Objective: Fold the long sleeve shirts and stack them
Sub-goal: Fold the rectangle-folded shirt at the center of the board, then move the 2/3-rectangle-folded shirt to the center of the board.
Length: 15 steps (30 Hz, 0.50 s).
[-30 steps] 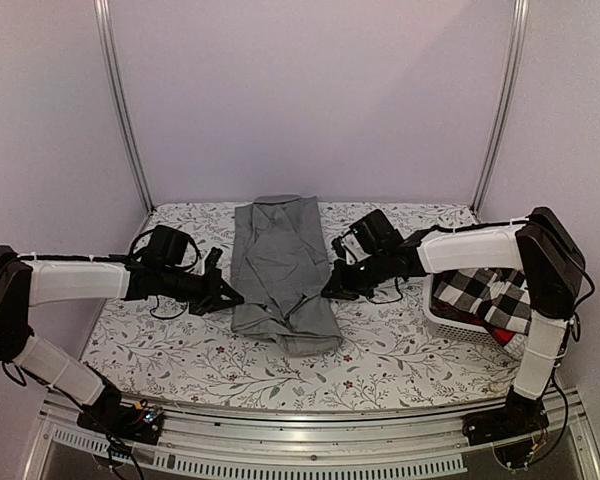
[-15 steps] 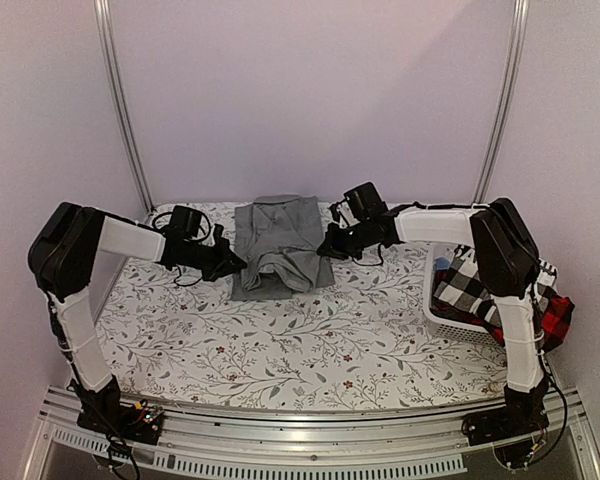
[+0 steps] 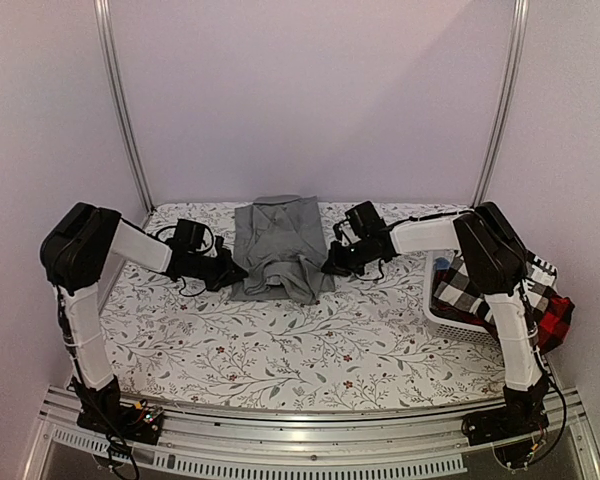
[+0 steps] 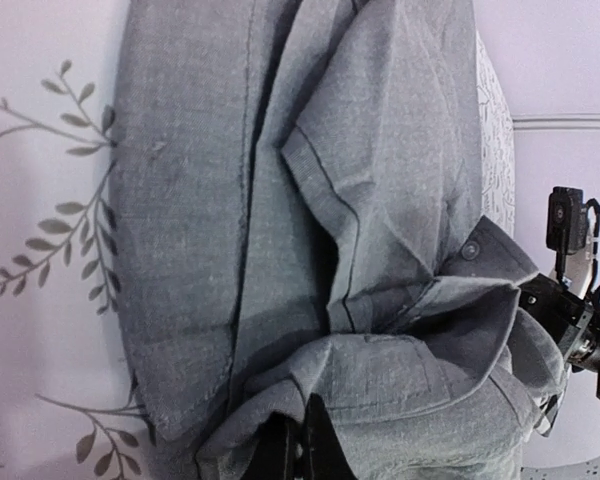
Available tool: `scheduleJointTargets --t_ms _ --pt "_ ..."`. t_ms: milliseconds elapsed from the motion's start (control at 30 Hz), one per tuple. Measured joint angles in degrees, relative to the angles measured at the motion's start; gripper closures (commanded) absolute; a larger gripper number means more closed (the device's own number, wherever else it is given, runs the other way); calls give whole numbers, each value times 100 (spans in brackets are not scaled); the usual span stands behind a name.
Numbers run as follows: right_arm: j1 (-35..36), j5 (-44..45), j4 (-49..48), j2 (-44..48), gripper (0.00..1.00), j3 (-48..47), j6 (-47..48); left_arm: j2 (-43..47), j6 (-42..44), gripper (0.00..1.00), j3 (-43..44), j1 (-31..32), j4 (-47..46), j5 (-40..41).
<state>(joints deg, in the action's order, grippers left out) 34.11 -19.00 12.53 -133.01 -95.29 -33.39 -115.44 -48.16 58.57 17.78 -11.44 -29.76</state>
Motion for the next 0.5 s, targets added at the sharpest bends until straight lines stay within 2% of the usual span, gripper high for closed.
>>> scheduleJointTargets --t_ms 167,400,433,500 --pt "63 -129 -332 396 100 776 -15 378 -107 100 -629 96 -269 2" --pt "385 -136 -398 1104 100 1766 -166 1388 -299 100 -1637 328 -275 136" --pt "417 -131 -389 1172 99 1840 -184 1495 -317 98 -1716 337 -260 160" --pt "461 -109 -337 1266 91 1912 -214 1703 -354 87 -1827 345 -232 223"
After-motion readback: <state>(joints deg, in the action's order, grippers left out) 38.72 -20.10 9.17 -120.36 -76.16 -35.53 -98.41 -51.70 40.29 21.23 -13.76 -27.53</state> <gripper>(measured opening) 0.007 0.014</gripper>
